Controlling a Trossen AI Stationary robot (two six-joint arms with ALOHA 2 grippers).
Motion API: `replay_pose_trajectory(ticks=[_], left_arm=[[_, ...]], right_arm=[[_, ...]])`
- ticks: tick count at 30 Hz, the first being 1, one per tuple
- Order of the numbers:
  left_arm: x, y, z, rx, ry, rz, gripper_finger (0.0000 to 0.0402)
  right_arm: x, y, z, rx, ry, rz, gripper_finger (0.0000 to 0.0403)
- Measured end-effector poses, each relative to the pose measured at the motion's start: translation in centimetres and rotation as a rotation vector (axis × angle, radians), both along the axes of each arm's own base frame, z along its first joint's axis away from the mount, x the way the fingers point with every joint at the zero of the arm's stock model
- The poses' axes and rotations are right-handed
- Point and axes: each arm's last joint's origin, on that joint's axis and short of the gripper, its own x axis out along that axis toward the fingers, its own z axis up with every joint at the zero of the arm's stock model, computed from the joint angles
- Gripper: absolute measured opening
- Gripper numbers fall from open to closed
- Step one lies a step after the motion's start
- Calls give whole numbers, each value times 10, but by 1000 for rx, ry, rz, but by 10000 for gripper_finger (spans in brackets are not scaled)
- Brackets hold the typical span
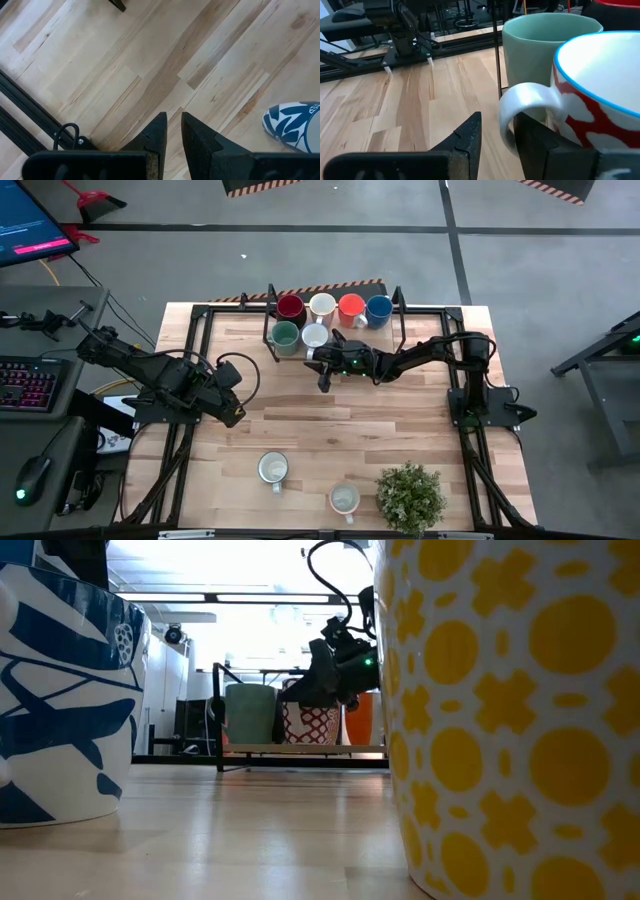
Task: Place coffee mugs
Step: Put the red pattern mug on the shelf, then move the blue pattern mug to the center table
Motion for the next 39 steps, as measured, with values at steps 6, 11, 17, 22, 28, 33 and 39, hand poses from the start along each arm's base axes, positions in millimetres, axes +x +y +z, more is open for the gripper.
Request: replay_pose_trajectory(ticks=[6,11,17,22,28,33,39], left_arm=[[0,0,0,0,0,0,47],[0,0,0,0,0,-1,47],[0,0,0,-2,-5,-1,47],[1,0,0,-4,-10,-1,47],[1,-1,0,-6,-13,0,47],[2,-1,0,-2,-14,-20,47],[5,-2,1,25,-31,-95,47]], right_arm=[[-2,0,4,-21,21,3,94],[-8,-1,16,-60,66,-24,94],[-13,-1,21,-53,122,-19,94],[-18,0,28,-49,146,-17,94],[-29,2,42,-20,203,-20,94],[-46,7,60,114,265,-33,94],[-66,12,75,174,346,-24,94]])
